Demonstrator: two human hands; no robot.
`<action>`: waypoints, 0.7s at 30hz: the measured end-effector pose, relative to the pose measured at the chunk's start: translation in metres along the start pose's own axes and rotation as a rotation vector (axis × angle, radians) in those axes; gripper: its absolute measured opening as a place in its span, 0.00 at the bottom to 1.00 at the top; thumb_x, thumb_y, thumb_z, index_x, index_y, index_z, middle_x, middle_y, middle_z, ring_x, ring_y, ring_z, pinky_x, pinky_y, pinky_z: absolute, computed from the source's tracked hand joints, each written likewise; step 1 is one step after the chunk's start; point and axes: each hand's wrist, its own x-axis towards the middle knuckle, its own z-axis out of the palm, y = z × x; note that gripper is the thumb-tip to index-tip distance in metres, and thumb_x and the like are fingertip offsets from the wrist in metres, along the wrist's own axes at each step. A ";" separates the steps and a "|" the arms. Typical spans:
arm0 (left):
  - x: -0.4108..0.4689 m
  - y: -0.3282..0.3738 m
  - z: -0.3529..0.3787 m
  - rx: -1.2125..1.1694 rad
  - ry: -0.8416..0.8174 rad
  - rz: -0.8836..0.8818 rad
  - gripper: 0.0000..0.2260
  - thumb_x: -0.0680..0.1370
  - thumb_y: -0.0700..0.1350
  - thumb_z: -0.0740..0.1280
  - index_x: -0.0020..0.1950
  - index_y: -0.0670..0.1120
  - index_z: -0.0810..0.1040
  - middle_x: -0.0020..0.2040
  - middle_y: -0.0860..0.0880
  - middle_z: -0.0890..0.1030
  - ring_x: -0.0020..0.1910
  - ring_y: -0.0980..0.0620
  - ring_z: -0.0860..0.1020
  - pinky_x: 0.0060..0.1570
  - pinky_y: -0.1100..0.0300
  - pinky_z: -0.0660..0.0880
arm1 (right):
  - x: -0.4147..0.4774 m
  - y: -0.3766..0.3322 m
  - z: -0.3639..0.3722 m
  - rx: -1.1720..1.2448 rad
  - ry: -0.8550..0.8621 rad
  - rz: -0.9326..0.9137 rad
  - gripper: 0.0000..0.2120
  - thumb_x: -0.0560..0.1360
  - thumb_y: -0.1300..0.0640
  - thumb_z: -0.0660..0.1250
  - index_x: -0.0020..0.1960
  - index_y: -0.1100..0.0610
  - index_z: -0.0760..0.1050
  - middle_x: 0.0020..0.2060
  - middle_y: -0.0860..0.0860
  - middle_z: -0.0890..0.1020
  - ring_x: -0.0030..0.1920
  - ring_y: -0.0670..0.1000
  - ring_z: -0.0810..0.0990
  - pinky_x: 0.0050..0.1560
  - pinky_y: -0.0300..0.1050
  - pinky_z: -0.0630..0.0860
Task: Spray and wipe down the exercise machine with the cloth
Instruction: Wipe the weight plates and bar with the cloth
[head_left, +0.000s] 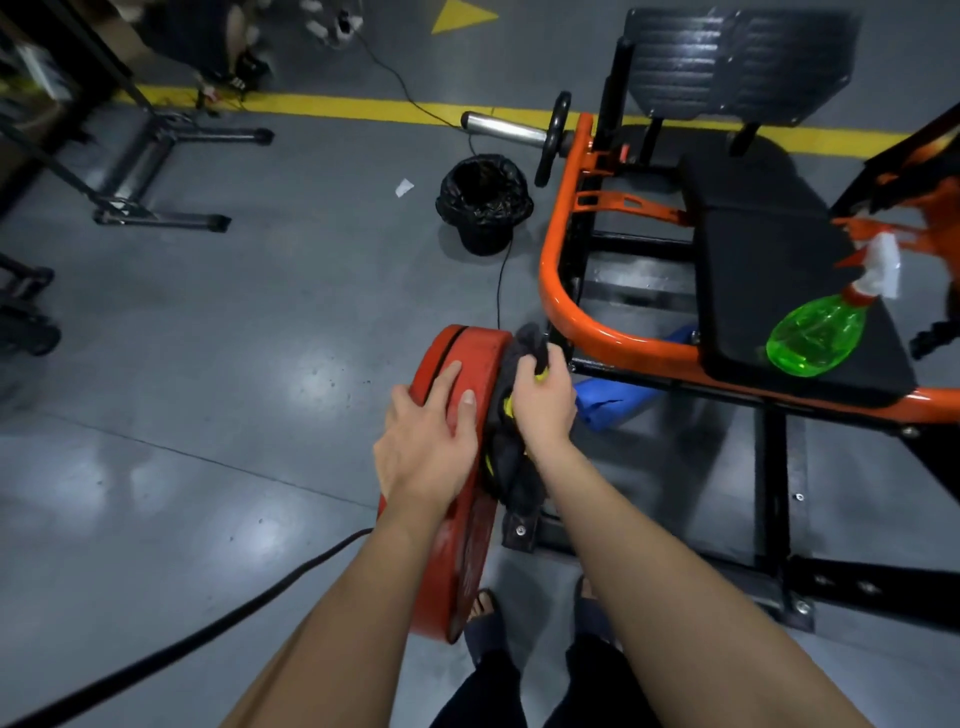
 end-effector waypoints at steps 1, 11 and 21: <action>0.001 0.000 -0.001 -0.002 -0.012 0.000 0.22 0.83 0.65 0.52 0.77 0.68 0.63 0.64 0.47 0.68 0.63 0.43 0.74 0.59 0.44 0.75 | 0.002 0.000 0.003 -0.022 -0.016 0.003 0.15 0.82 0.48 0.59 0.67 0.48 0.73 0.61 0.55 0.81 0.62 0.62 0.78 0.60 0.54 0.71; 0.050 0.025 -0.018 0.060 -0.121 0.024 0.18 0.80 0.58 0.59 0.66 0.51 0.71 0.60 0.40 0.74 0.60 0.35 0.76 0.57 0.46 0.73 | -0.044 0.043 0.020 -0.257 -0.001 -0.159 0.30 0.81 0.50 0.64 0.80 0.55 0.61 0.66 0.61 0.73 0.67 0.63 0.73 0.65 0.57 0.71; 0.113 0.050 0.009 0.212 -0.297 0.060 0.37 0.75 0.73 0.59 0.75 0.50 0.69 0.70 0.39 0.71 0.69 0.37 0.72 0.66 0.46 0.70 | -0.050 0.061 0.026 -0.314 0.110 -0.310 0.30 0.79 0.42 0.53 0.79 0.49 0.62 0.56 0.54 0.75 0.55 0.58 0.77 0.53 0.56 0.78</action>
